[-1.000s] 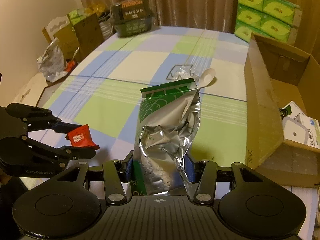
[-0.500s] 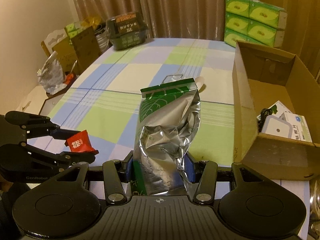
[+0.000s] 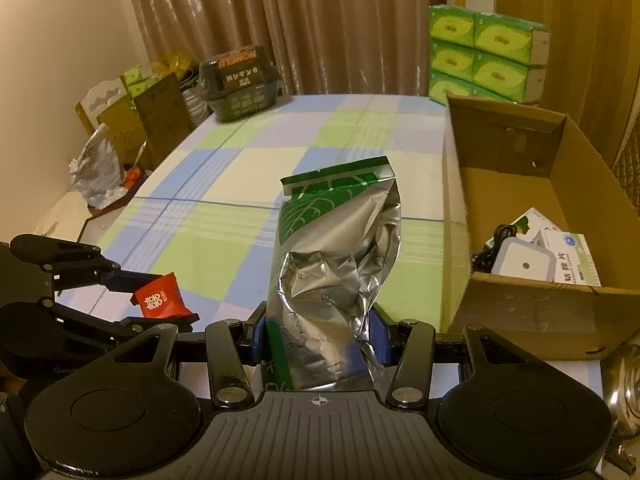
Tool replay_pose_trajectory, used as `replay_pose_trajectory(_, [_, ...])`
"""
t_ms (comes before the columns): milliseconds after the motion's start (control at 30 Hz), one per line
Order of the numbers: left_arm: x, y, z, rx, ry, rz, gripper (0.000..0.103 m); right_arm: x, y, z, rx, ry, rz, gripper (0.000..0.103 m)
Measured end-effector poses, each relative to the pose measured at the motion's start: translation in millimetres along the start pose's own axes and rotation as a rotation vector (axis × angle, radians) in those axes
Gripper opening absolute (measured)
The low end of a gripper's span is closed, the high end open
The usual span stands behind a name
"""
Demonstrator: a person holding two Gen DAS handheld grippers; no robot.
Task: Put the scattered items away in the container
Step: 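Carry the pouch and red packet over the cardboard box with both tools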
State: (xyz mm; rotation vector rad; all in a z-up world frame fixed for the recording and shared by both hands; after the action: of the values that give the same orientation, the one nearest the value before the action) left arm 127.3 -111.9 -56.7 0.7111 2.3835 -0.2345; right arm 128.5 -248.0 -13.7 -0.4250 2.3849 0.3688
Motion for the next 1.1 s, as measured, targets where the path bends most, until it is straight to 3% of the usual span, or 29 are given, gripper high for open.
replay_pose_trajectory(567, [-27, -22, -2, 0.005, -0.021, 0.045, 0.042, -17, -25, -29, 0.036, -0.062, 0.022, 0.047])
replay_pose_trajectory(1100, [-69, -53, 5, 0.039, -0.061, 0.101, 0.042, -40, -77, -54, 0.098, -0.121, 0.069, 0.047])
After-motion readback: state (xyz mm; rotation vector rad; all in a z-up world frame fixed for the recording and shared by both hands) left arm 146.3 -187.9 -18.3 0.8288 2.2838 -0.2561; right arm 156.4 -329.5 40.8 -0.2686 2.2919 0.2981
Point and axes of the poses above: each gripper's, at about its wrist camera, not at the fingertips, and z roughly the way its jaws point, y to its left, x to its underside, the point moved 8 cm from there along z, roughly the way its jaws point, and after that the axes turned 1 degree about y, right-handed, at the moved point
